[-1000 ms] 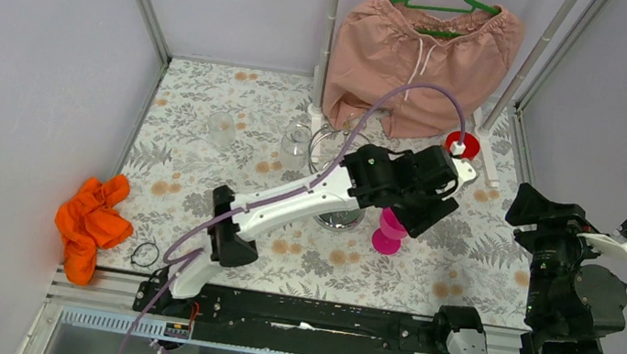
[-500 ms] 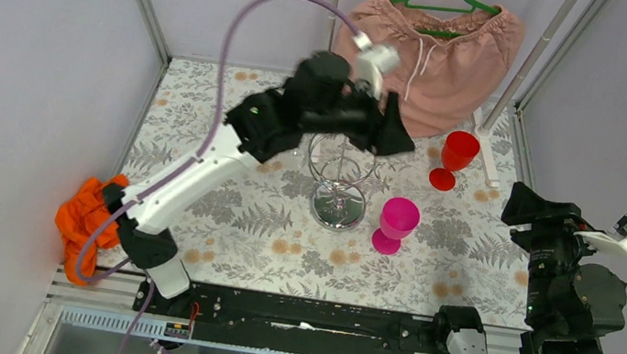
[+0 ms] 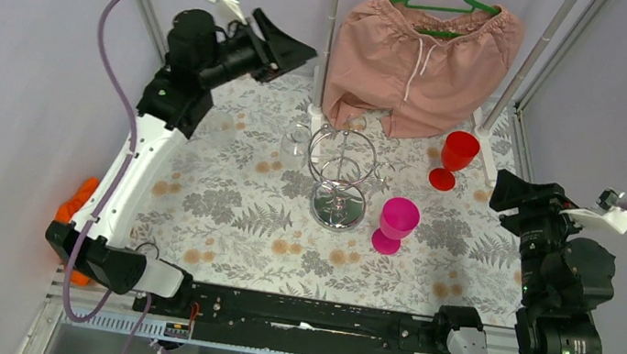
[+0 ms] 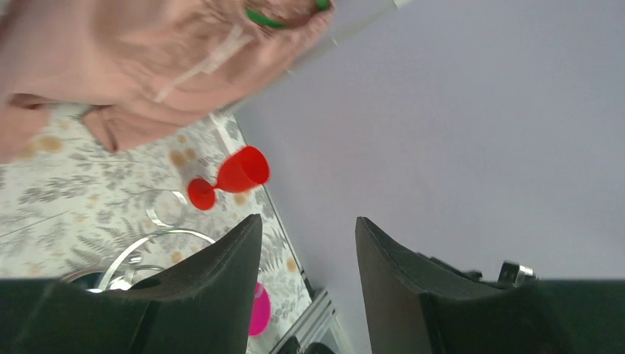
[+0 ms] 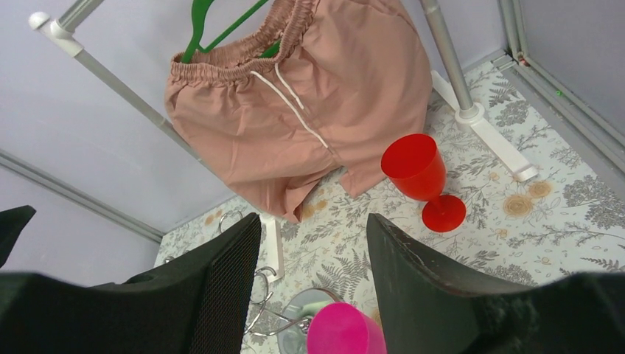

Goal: Take the wine glass off the wine glass rack

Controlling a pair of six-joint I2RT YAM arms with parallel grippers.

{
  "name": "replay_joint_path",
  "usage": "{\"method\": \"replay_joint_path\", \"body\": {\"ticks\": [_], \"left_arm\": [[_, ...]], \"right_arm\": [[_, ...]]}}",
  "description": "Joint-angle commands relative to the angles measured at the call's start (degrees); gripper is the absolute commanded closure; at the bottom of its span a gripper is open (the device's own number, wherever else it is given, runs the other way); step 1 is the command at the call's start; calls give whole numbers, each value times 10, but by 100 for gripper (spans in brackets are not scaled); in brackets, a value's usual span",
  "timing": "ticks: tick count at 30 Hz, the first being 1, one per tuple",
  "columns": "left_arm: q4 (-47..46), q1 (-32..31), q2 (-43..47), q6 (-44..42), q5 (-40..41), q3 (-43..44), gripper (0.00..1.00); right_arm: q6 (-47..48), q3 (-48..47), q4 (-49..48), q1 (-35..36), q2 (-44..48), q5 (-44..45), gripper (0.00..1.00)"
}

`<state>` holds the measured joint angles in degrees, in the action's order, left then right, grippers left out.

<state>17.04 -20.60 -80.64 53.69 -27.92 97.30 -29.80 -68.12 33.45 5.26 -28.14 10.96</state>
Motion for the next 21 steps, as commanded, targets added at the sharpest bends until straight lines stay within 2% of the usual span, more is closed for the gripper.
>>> {"method": "replay_joint_path", "body": {"ticks": [1, 7, 13, 21], "left_arm": [[-40, 87, 20, 56, -54, -53, 44], [34, 124, 27, -19, -23, -89, 44], [5, 126, 21, -29, -53, -183, 44], [5, 126, 18, -57, -63, -254, 44]], "right_arm": [[6, 7, -46, 0, -29, -31, 38], [-4, 23, -81, 0, -56, -55, 38], [-18, 38, -114, 0, -89, -83, 38], [-33, 53, -145, -1, -110, -103, 38]]}}
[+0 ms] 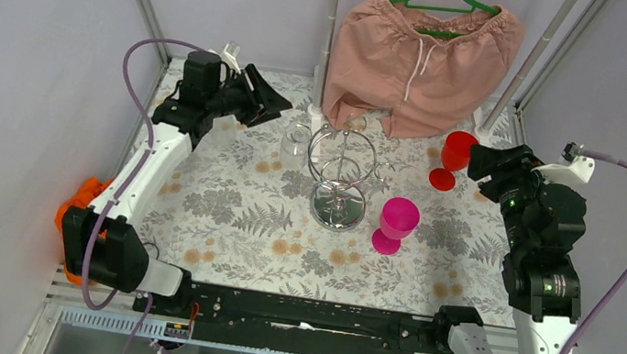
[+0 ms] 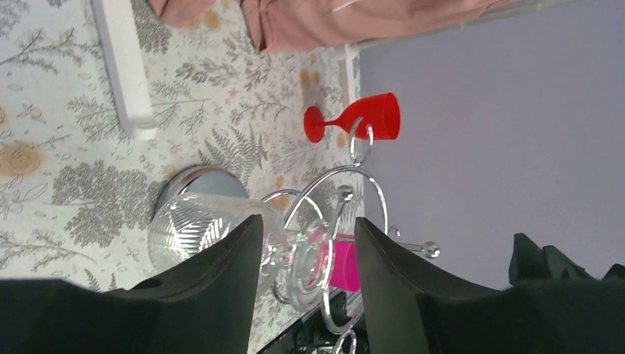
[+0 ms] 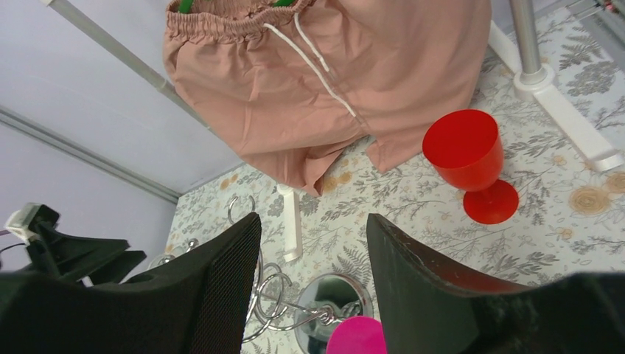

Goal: Take the wine glass off the wine glass rack

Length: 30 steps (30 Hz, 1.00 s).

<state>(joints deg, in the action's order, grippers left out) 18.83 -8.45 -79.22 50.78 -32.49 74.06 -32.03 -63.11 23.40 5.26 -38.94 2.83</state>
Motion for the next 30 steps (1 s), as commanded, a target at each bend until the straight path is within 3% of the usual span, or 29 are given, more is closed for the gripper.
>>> {"method": "replay_joint_path", "body": {"ticks": [1, 11, 25, 30], "left_arm": [[-13, 5, 5, -29, -18, -28, 44], [-55, -15, 11, -15, -43, -86, 44], [-72, -55, 15, -5, -37, -76, 44], [-61, -55, 25, -12, -36, -80, 58]], "right_arm": [[-13, 5, -46, 0, -4, -24, 38], [-25, 23, -56, 0, -4, -27, 38], [-24, 26, -56, 0, -2, -27, 38], [-26, 27, -57, 0, -1, -27, 38]]}}
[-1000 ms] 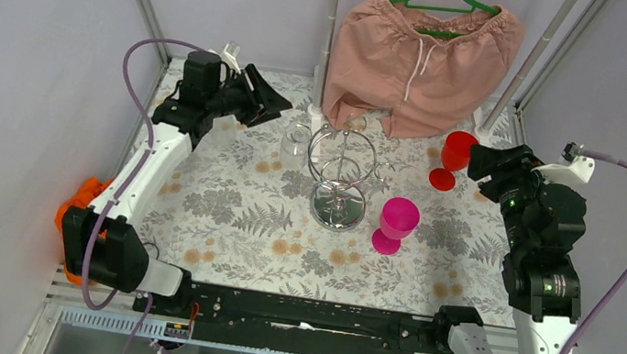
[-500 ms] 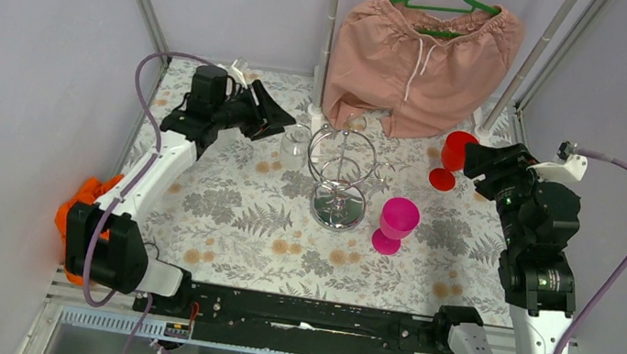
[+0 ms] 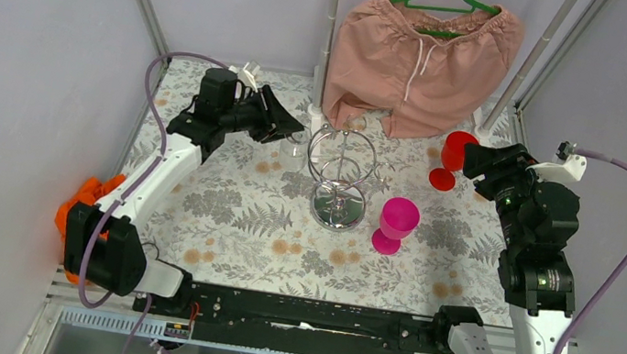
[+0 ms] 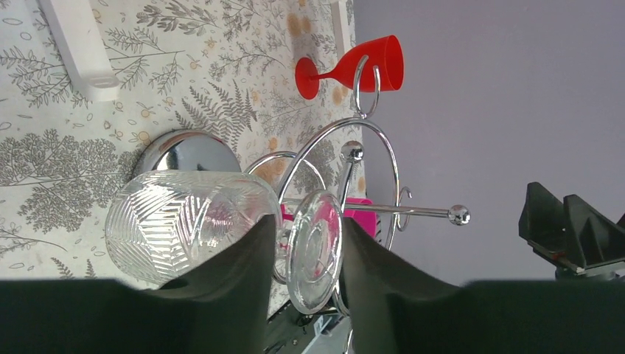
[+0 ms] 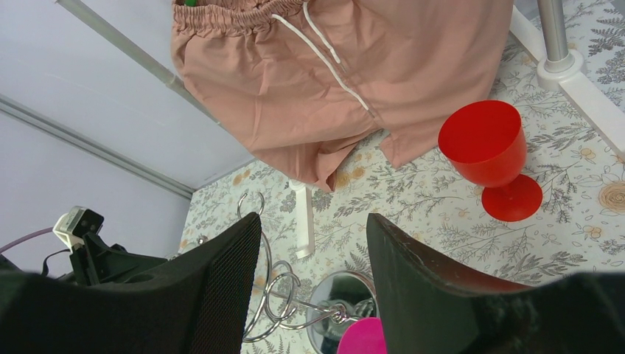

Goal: Take the wine glass off the wine glass rack

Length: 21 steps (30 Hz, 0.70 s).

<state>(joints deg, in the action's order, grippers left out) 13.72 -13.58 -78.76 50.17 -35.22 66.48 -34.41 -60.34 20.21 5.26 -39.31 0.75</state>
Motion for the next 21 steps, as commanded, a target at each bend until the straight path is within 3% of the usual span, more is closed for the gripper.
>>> {"method": "replay_joint_path", "body": {"ticks": [1, 6, 18, 21], "left_arm": [[-10, -4, 22, -8, -9, -7, 60], [-7, -4, 29, -11, -10, -13, 68], [14, -3, 42, -42, -11, -15, 62], [13, -3, 40, -48, -11, -19, 69]], "right_arm": [[-3, 0, -24, 0, 4, -6, 38], [-5, 0, -23, 0, 6, -7, 38], [-12, 0, -24, 0, 1, -23, 38], [-14, 0, -26, 0, -2, -25, 38]]}}
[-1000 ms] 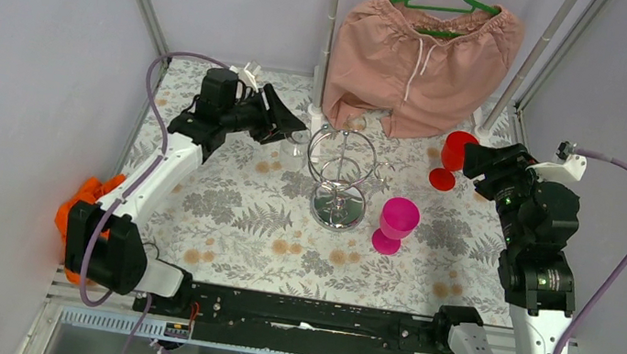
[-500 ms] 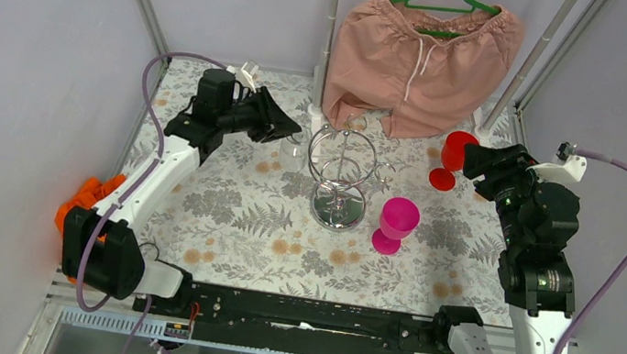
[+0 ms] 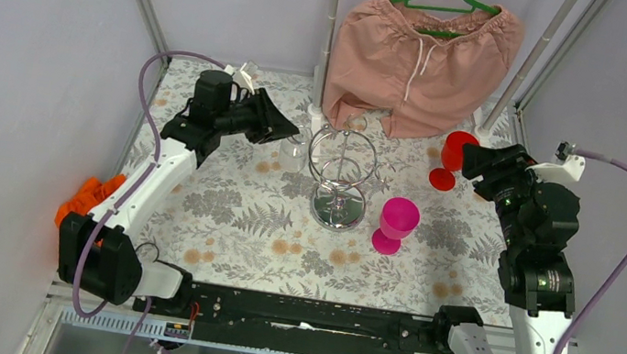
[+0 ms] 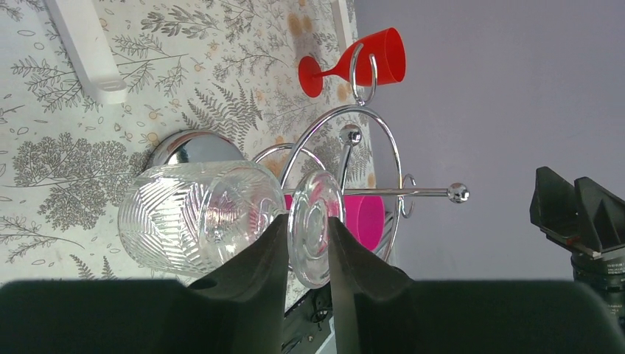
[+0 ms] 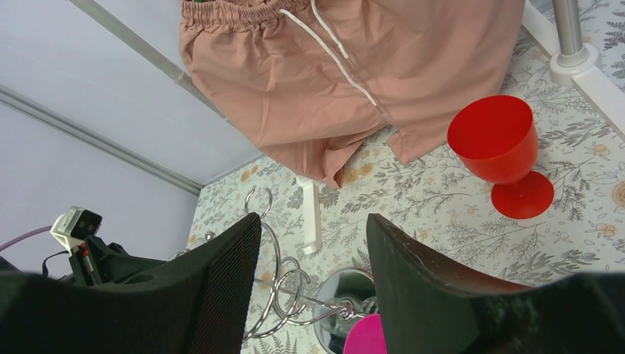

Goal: Take the wine glass off the wine glass rack

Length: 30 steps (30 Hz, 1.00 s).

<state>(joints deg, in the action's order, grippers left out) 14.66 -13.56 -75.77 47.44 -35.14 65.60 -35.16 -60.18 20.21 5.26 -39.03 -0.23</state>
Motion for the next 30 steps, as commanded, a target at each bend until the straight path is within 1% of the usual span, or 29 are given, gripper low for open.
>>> {"method": "replay_joint_path", "body": {"ticks": [1, 8, 12, 17, 22, 28, 30], "left_arm": [[2, -3, 8, -23, -13, -11, 72], [-19, -3, -4, -26, -23, -16, 80], [-34, -1, -3, -20, -30, -19, 87], [-34, 6, 6, -18, -29, -15, 90], [-31, 17, 9, -11, -46, -5, 88], [-33, 20, 2, -8, -63, 1, 76], [-35, 20, 2, -8, -64, 0, 74]], "right_arm": [[-7, -1, -26, 0, -5, -15, 38], [-12, -1, -31, 0, -12, -19, 38], [-16, 1, -34, 0, -19, -24, 38], [-24, 6, -42, 0, -26, -32, 39], [-25, 8, -48, 0, -29, -40, 39], [-23, 14, -50, 0, -25, -41, 38], [-21, 14, -50, 0, -24, -40, 38]]}}
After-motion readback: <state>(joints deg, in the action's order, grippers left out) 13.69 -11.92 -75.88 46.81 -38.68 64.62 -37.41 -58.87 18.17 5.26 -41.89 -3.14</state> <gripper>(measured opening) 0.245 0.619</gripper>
